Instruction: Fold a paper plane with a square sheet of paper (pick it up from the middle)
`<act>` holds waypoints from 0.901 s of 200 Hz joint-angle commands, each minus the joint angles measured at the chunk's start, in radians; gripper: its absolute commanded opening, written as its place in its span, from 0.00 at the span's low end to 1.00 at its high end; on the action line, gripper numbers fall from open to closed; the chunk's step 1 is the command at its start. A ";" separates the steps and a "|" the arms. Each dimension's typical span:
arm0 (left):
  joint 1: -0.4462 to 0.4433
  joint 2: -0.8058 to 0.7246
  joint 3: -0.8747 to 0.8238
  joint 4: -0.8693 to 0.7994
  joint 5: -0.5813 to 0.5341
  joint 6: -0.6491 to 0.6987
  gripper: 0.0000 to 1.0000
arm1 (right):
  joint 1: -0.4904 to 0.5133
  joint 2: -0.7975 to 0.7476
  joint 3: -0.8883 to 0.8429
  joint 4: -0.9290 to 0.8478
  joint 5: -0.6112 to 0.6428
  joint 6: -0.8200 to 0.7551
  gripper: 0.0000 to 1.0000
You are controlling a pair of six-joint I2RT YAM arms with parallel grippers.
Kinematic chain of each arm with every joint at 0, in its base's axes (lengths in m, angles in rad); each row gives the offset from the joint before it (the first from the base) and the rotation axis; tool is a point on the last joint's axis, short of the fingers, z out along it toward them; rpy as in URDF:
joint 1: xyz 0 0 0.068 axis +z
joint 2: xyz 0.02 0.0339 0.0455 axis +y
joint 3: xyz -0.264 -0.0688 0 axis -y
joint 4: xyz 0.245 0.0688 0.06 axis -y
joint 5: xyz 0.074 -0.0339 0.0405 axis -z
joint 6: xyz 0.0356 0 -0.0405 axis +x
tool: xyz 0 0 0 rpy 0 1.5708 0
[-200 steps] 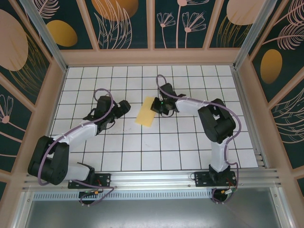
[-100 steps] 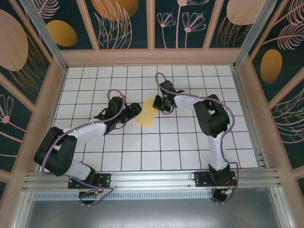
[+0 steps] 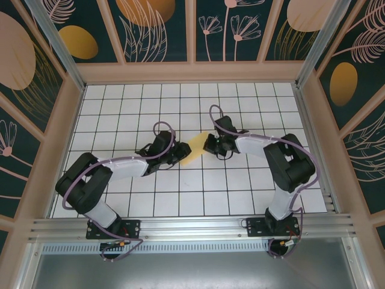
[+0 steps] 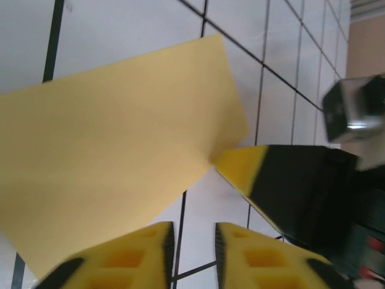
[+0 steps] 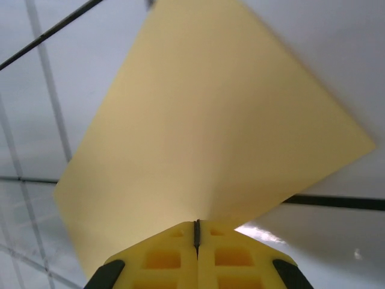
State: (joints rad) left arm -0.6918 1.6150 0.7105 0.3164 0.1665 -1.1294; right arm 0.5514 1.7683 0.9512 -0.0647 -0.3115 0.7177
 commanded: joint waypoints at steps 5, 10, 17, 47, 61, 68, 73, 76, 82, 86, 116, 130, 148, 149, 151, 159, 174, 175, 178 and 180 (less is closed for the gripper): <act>-0.018 0.056 0.045 0.024 0.007 -0.007 0.15 | 0.002 -0.048 -0.082 0.149 -0.137 -0.045 0.00; -0.018 0.065 0.053 0.022 0.007 -0.005 0.12 | 0.001 -0.046 -0.089 0.157 -0.146 -0.045 0.00; -0.019 0.078 0.062 0.020 0.008 -0.002 0.10 | 0.002 -0.041 -0.094 0.164 -0.153 -0.044 0.00; -0.020 0.129 0.096 0.001 0.006 0.006 0.04 | 0.001 -0.021 -0.084 0.171 -0.161 -0.035 0.00; -0.020 0.143 0.105 -0.002 0.014 0.008 0.02 | 0.001 -0.008 -0.077 0.169 -0.167 -0.040 0.00; -0.020 0.149 0.109 -0.006 0.016 0.008 0.01 | 0.001 0.001 -0.074 0.169 -0.173 -0.041 0.00; -0.020 0.155 0.113 -0.007 0.020 0.008 0.01 | 0.001 0.007 -0.072 0.171 -0.179 -0.041 0.00; -0.020 0.158 0.115 -0.008 0.022 0.009 0.00 | 0.001 0.010 -0.070 0.172 -0.183 -0.041 0.00; -0.020 0.164 0.119 -0.012 0.026 0.009 0.00 | 0.001 0.016 -0.065 0.173 -0.185 -0.042 0.00; -0.020 0.169 0.121 -0.014 0.028 0.009 0.00 | 0.001 0.019 -0.063 0.172 -0.186 -0.043 0.00; -0.021 0.192 0.132 -0.029 0.034 0.010 0.00 | 0.001 0.044 -0.046 0.171 -0.189 -0.049 0.00; -0.020 0.202 0.136 -0.031 0.042 0.011 0.00 | 0.001 0.056 -0.040 0.171 -0.190 -0.055 0.00; -0.021 0.210 0.145 -0.045 0.046 0.021 0.00 | 0.001 0.067 -0.035 0.176 -0.200 -0.058 0.00; -0.021 0.210 0.145 -0.047 0.047 0.022 0.00 | 0.002 0.067 -0.034 0.176 -0.199 -0.058 0.00; -0.021 0.212 0.145 -0.048 0.048 0.023 0.00 | 0.001 0.068 -0.034 0.178 -0.199 -0.058 0.00; -0.020 0.212 0.147 -0.050 0.052 0.029 0.00 | 0.001 0.071 -0.033 0.180 -0.200 -0.058 0.00; -0.021 0.212 0.148 -0.050 0.062 0.035 0.00 | 0.001 0.075 -0.031 0.186 -0.197 -0.058 0.00; -0.020 0.213 0.148 -0.051 0.062 0.035 0.00 | 0.001 0.076 -0.031 0.185 -0.197 -0.057 0.00; -0.021 0.213 0.148 -0.050 0.063 0.035 0.00 | 0.002 0.078 -0.030 0.184 -0.196 -0.056 0.00; -0.021 0.213 0.149 -0.051 0.065 0.036 0.00 | 0.001 0.080 -0.029 0.185 -0.196 -0.056 0.00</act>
State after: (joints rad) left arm -0.7071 1.8114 0.8352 0.2882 0.2058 -1.1259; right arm 0.5514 1.8259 0.8932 0.0891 -0.4923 0.6849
